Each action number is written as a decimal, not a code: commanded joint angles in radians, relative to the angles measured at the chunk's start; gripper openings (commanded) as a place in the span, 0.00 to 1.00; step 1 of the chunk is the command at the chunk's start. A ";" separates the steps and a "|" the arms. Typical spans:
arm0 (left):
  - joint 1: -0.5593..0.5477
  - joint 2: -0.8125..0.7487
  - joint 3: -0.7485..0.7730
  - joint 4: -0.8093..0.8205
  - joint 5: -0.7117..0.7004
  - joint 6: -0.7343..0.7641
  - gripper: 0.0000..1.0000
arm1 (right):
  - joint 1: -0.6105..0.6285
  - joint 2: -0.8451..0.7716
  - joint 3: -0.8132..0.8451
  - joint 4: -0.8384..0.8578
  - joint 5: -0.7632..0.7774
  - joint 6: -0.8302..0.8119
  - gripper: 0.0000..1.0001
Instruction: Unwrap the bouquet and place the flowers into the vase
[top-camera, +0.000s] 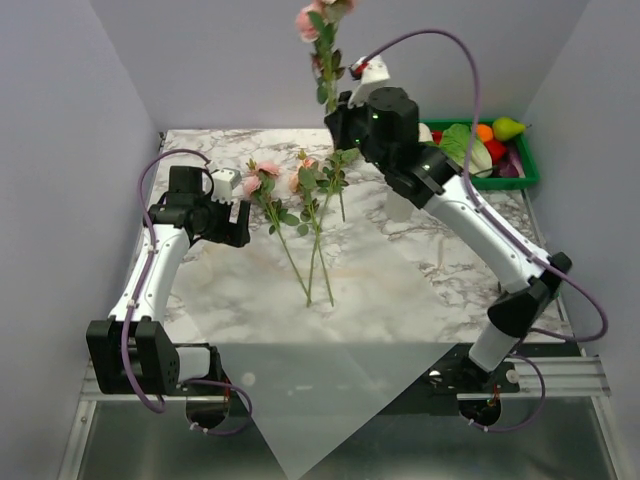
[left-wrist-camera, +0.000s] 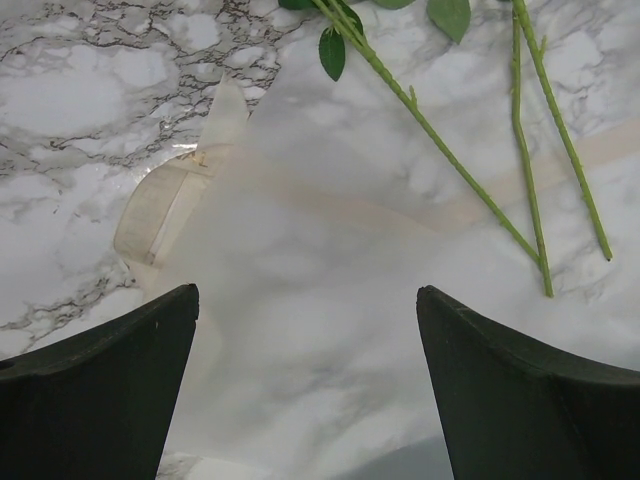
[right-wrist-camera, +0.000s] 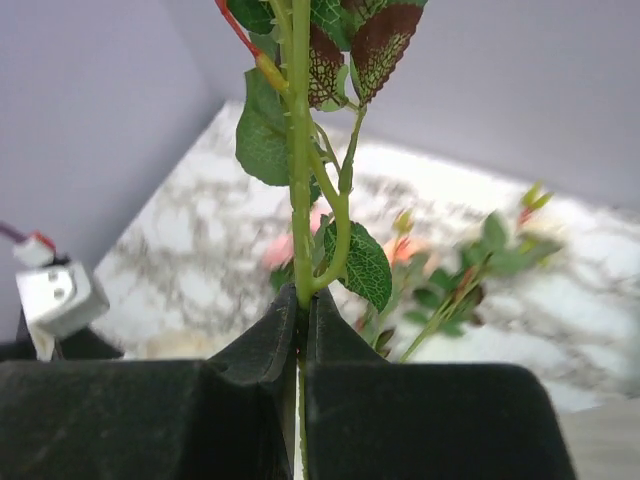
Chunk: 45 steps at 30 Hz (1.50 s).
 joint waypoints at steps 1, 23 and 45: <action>0.008 0.003 0.022 -0.025 0.038 0.009 0.99 | -0.064 -0.154 -0.178 0.309 0.310 -0.190 0.00; 0.007 0.017 0.011 -0.052 0.080 0.059 0.99 | -0.327 -0.216 -0.453 0.945 0.304 -0.439 0.01; 0.007 -0.002 0.000 -0.056 0.066 0.076 0.99 | -0.345 -0.196 -0.603 0.763 0.225 -0.205 0.25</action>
